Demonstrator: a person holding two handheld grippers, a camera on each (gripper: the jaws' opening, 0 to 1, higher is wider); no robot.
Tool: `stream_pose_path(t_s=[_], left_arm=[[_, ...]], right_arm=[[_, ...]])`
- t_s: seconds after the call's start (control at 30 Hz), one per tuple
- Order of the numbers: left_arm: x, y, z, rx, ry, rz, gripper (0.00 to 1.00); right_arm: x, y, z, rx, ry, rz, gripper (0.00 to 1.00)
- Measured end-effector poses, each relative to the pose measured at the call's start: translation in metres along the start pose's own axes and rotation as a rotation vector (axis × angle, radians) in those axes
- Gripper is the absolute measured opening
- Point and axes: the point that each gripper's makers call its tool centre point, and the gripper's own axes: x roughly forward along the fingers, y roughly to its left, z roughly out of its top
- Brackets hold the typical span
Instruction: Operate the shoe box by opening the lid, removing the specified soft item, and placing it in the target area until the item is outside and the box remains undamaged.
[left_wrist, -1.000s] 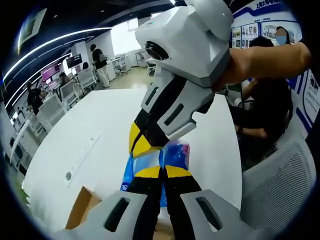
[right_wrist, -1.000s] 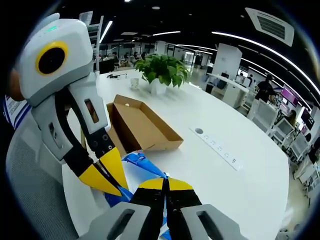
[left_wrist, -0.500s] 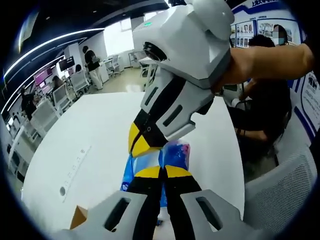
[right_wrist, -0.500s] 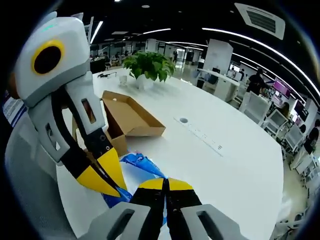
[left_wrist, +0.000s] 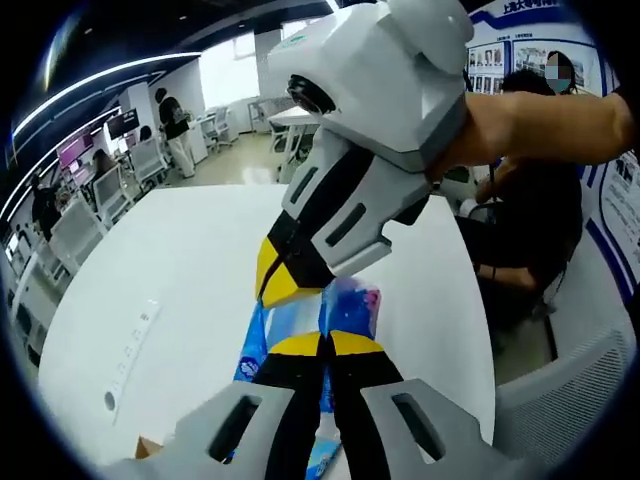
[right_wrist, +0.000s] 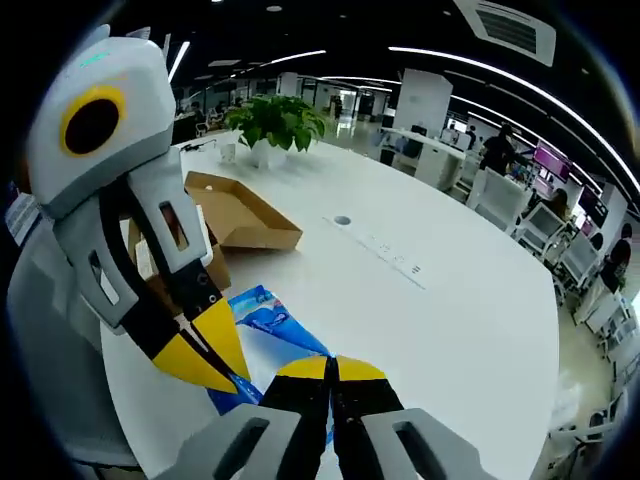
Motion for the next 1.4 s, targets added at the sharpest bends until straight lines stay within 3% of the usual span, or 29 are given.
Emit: stream_pose_path(t_s=[0.37,0.87,1.4], left_arm=[[0.034,-0.006,0.012,-0.012,-0.005,-0.048,0.0],[0.068,-0.013,0.033,0.004,-0.01,-0.097,0.0],[0.097,-0.02,0.03,0.032,0.025,-0.132,0.0]], right_arm=[[-0.003,-0.026,-0.03,0.006,0.039,-0.024,0.0],[-0.008,-0.06,-0.052,0.021,0.065,-0.055,0.0],[-0.004,-0.076,-0.082,0.052,0.092,-0.066,0.0]])
